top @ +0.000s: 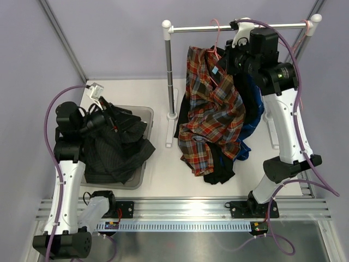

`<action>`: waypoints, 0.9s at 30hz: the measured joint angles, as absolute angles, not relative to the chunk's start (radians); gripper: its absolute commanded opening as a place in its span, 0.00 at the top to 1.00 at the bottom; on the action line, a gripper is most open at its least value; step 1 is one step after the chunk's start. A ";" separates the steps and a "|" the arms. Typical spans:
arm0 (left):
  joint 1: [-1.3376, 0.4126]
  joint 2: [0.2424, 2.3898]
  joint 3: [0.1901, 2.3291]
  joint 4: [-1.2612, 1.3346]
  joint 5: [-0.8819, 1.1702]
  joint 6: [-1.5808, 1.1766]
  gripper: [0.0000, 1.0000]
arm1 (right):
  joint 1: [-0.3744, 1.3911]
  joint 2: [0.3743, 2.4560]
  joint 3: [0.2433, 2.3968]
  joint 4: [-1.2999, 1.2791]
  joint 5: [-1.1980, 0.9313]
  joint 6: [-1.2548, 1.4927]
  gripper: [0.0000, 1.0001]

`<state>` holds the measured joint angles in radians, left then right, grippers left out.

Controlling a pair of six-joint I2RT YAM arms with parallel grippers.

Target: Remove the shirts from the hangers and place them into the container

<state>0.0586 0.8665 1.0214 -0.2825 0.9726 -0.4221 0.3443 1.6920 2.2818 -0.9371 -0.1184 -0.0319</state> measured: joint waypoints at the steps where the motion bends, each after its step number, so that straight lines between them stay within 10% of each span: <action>1: 0.038 0.869 1.035 -0.284 0.973 -0.418 0.20 | 0.346 1.694 2.308 -0.947 -0.120 -0.030 1.00; 12: -0.258 1.011 1.333 -0.265 0.871 -0.360 0.22 | 0.366 1.670 2.375 -0.999 -0.161 0.012 1.00; 27: -0.662 1.248 1.562 -0.351 0.329 -0.160 0.27 | 0.506 1.329 1.904 -0.944 -0.293 0.211 1.00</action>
